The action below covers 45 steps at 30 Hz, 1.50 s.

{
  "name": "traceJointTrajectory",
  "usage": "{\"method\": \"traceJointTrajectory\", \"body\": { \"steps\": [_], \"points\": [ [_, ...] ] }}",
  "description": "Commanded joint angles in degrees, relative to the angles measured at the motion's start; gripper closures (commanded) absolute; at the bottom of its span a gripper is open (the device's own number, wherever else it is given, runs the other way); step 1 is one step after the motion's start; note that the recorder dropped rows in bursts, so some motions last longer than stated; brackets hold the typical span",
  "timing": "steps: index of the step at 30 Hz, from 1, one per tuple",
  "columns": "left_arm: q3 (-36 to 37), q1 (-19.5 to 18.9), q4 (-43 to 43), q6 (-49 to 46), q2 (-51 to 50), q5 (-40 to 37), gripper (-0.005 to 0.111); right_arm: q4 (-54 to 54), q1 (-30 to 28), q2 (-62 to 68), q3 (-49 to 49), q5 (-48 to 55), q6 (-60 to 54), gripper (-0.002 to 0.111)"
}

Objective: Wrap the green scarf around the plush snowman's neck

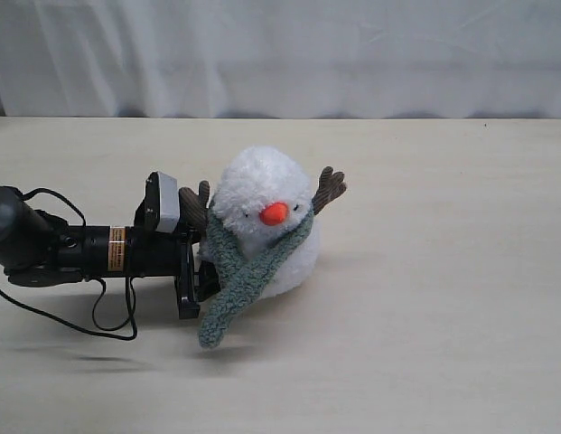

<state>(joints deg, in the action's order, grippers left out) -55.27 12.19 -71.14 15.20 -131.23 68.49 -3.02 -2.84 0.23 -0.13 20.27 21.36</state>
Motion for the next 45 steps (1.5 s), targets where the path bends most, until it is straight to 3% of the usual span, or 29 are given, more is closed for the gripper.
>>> {"method": "traceJointTrajectory", "body": {
  "steps": [1,4,7,16,40,45],
  "points": [
    [-0.2,0.2,1.1,-0.1,0.2,1.5,0.107,-0.7,-0.3,-0.2,0.1,-0.8,-16.3,0.104],
    [-0.2,0.2,1.1,-0.1,0.2,1.5,0.107,-0.7,-0.3,-0.2,0.1,-0.8,-30.9,0.104],
    [-0.2,0.2,1.1,-0.1,0.2,1.5,0.107,-0.7,-0.3,-0.2,0.1,-0.8,-36.0,0.104],
    [-0.2,0.2,1.1,-0.1,0.2,1.5,0.107,-0.4,-0.3,-0.2,0.1,-0.8,-27.4,0.104],
    [-0.2,0.2,1.4,-0.5,0.2,1.5,0.107,-0.4,-0.3,-0.2,0.1,-0.7,-27.5,0.104],
    [-0.2,0.2,1.4,-6.0,0.2,1.5,0.107,-0.4,-0.3,-0.2,0.1,-0.7,-27.5,0.104]
  ]
}}
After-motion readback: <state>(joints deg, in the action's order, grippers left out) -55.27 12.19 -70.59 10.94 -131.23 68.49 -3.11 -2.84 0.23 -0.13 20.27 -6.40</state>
